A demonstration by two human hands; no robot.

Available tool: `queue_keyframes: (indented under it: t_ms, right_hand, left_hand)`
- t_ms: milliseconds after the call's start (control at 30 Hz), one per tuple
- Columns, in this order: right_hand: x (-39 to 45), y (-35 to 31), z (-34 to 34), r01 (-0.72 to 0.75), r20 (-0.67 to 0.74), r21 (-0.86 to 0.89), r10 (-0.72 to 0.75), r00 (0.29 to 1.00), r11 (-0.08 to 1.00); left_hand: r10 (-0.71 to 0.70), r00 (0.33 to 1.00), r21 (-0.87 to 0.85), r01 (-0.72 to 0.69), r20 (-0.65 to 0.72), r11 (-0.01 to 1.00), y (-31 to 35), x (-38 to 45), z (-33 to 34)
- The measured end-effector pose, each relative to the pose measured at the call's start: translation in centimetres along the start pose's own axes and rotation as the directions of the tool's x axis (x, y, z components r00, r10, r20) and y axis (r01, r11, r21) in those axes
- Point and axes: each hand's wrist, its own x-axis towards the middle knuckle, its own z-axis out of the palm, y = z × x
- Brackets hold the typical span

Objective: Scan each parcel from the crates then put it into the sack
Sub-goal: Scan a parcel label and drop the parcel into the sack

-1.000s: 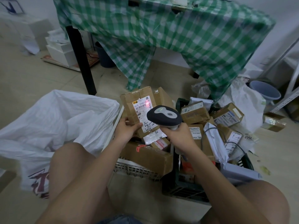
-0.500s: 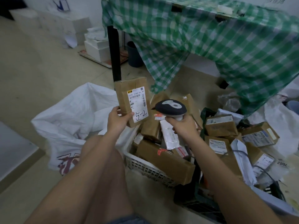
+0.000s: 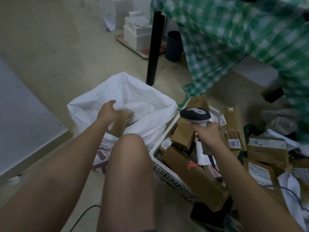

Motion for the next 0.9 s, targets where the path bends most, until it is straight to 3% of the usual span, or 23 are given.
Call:
queue_keyframes:
  t_ms: [167,267,367,500,567,633,700,767,900]
  right_hand:
    - [-0.6,1.1,-1.9,-0.003,-0.010,0.075,0.003,1.000,0.997]
    - [-1.6,1.5,-3.6,-0.016,-0.029,0.083,0.018,0.999,0.996]
    - [-2.6,2.4,-5.8,-0.009,-0.092,0.081,0.016,0.996,0.997]
    - [-4.5,4.2,-8.6,-0.081,-0.132,0.030,0.085,0.988,0.996]
    - [-5.4,5.4,-9.9,-0.116,-0.155,0.025,0.119,0.981,0.993]
    - [-6.4,6.2,-11.1,-0.161,-0.167,0.037,0.165,0.972,0.986]
    - [-7.4,6.8,-12.1,-0.174,-0.161,0.073,0.184,0.970,0.982]
    - [-8.0,7.3,-12.9,-0.160,-0.158,0.110,0.176,0.972,0.981]
    - [-8.6,8.1,-13.7,-0.145,-0.158,0.165,0.171,0.972,0.976]
  left_hand:
    - [0.063,0.993,-0.195,-0.043,0.096,0.980,3.1,-1.8,2.4]
    - [0.188,0.967,-0.219,-0.149,0.171,0.964,5.6,-3.2,4.8]
    - [0.331,0.882,-0.153,-0.296,0.336,0.943,8.4,-6.3,8.4]
    - [0.356,0.738,-0.150,-0.333,0.574,0.931,8.7,-11.7,15.4]
    - [0.391,0.667,-0.082,-0.445,0.634,0.892,8.3,-14.4,18.5]
    - [0.409,0.554,-0.010,-0.586,0.725,0.810,7.9,-16.9,20.8]
    - [0.390,0.422,0.069,-0.746,0.818,0.662,7.4,-19.0,22.3]
    - [0.415,0.365,0.130,-0.859,0.833,0.496,6.7,-20.3,23.5]
    - [0.546,0.309,0.207,-0.948,0.779,0.241,5.9,-21.0,25.0]
